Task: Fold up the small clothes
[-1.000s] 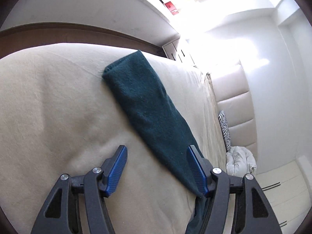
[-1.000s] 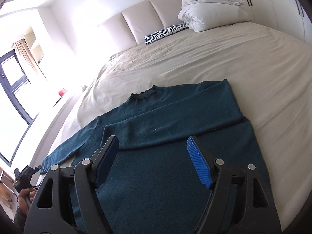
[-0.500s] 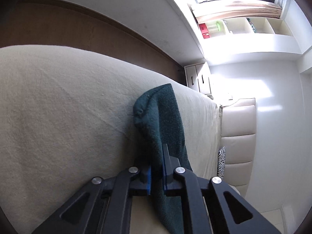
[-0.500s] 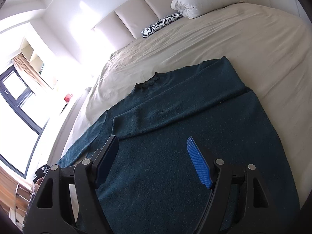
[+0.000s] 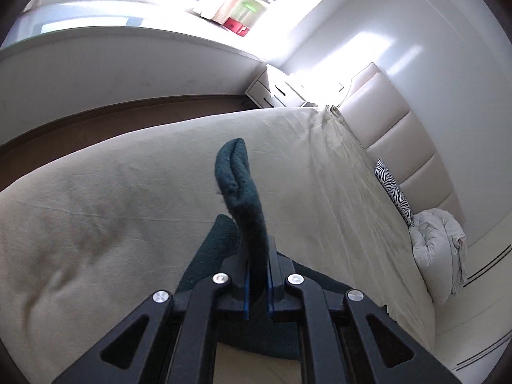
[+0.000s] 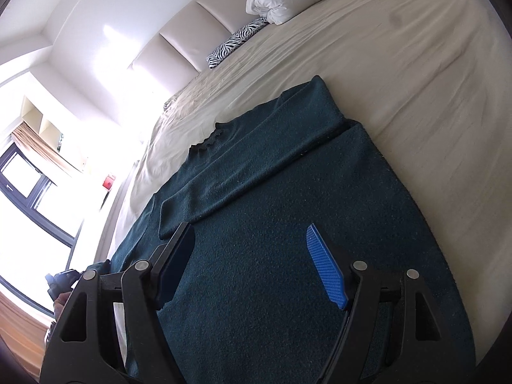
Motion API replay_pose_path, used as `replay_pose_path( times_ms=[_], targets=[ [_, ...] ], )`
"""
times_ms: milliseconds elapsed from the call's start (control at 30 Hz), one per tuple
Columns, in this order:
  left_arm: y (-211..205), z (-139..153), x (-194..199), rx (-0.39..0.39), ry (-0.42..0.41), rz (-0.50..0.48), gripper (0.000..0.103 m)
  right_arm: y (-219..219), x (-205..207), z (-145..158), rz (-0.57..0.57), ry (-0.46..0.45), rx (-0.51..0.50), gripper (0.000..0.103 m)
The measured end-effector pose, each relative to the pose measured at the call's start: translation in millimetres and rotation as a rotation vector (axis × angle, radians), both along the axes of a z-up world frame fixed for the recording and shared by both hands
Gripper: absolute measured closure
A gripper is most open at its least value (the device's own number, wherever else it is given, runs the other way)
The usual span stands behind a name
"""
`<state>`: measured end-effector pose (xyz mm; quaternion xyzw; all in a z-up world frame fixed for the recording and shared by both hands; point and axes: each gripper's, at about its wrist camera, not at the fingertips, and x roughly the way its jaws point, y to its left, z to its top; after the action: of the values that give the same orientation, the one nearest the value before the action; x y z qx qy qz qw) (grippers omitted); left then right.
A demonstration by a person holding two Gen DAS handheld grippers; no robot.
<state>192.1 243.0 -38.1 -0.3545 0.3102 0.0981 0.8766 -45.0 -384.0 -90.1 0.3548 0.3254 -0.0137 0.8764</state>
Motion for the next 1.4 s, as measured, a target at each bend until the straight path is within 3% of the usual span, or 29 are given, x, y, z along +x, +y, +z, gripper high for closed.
replay_pose_path(
  times_ms=[233,400,500,633,667,800,833,1033,1100,1333,1400],
  targets=[
    [-194.4,32.2,23.3,0.377,-0.015,-0.394,0.096,-20.2,-8.2,-17.1,-0.036,-0.001,0.056,0.032],
    [-336.1,22.9,14.0,0.634,-0.037,-0.65,0.096,-32.7,-14.0,-23.4,-0.058,-0.013,0.089,0.032],
    [-399.4,13.2,1.7,0.73,-0.053,-0.735,0.095,-42.0,-19.3,-25.8,-0.077,-0.02,0.108,0.032],
    [-447.3,-17.8,-4.6,0.801,-0.013,-0.828,0.089,-53.7,-24.0,-30.0,-0.104,-0.022,0.13,0.032],
    [-452.8,-25.4,-3.4,0.801,0.005,-0.848,0.088,-55.9,-25.0,-30.9,-0.11,-0.021,0.133,0.032],
    [-450.4,-42.6,-12.0,0.818,0.025,-0.851,0.048,-59.5,-23.7,-32.7,-0.115,-0.018,0.135,0.032],
    [-446.0,-42.6,-15.8,0.813,0.027,-0.844,0.043,-59.0,-22.2,-33.1,-0.113,-0.016,0.133,0.032],
    [-393.5,-31.8,-48.8,0.704,0.0,-0.857,0.033,-47.4,-1.2,-17.3,-0.074,-0.014,0.092,0.032],
    [-366.7,-30.0,-55.9,0.617,0.002,-0.857,0.033,-40.0,14.9,-6.2,-0.033,-0.016,0.067,0.032],
    [-264.3,-23.3,-48.6,0.461,0.008,-0.695,0.034,18.5,127.4,18.7,0.241,0.047,0.021,0.032],
    [-235.6,-19.9,-40.7,0.421,0.011,-0.641,0.034,37.0,161.5,16.3,0.282,0.089,-0.001,0.036]
  ],
)
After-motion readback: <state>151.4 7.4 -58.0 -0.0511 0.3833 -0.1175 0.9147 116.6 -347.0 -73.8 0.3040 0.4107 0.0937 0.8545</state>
